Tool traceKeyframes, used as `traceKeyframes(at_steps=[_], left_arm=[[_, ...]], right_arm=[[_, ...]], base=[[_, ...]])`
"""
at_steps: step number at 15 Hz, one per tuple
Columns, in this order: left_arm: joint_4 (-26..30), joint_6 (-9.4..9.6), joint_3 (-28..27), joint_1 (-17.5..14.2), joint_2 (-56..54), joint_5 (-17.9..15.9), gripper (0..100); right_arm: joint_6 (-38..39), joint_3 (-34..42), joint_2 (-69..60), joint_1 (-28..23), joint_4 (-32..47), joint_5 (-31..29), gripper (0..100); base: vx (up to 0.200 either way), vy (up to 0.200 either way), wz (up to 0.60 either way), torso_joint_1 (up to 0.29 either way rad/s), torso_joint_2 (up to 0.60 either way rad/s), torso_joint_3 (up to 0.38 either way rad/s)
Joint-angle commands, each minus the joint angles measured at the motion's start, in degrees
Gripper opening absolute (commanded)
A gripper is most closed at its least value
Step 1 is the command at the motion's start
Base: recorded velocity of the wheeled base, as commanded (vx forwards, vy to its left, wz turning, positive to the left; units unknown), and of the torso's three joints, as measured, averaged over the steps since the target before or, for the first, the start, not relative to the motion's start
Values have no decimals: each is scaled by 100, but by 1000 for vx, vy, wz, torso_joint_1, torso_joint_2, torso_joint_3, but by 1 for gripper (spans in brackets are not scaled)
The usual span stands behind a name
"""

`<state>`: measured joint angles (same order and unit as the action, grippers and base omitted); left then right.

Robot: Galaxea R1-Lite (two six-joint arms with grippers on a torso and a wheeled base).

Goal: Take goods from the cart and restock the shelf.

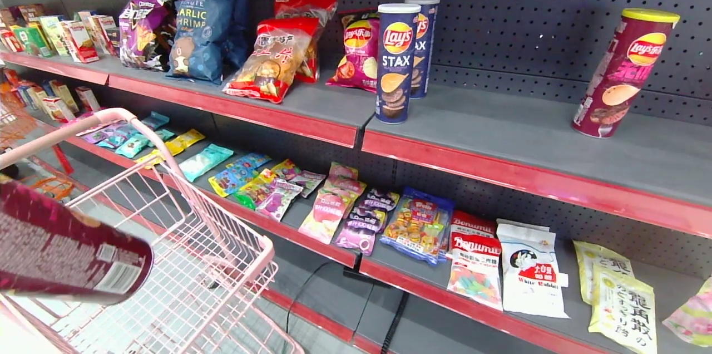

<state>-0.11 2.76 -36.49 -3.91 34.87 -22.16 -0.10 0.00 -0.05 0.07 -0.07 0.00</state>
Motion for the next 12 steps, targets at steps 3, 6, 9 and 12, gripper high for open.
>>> traceKeyframes(at_steps=[3,6,9,12], left_arm=[[573,6,36,5,-929,89,0],[573,50,19,-4,-938,81,0],[565,155,-8,5,-885,81,0],[565,401,-139,5,-700,81,0]], right_arm=[[19,0,5,1,-1,9,100],[27,0,5,1,-10,26,100],[27,0,5,1,-10,26,100],[27,0,5,1,-10,26,100]], base=[[0,0,0,217,-566,-346],[0,0,-400,229,-566,-341],[0,0,-600,61,-159,-103],[0,0,-600,20,-18,-11]])
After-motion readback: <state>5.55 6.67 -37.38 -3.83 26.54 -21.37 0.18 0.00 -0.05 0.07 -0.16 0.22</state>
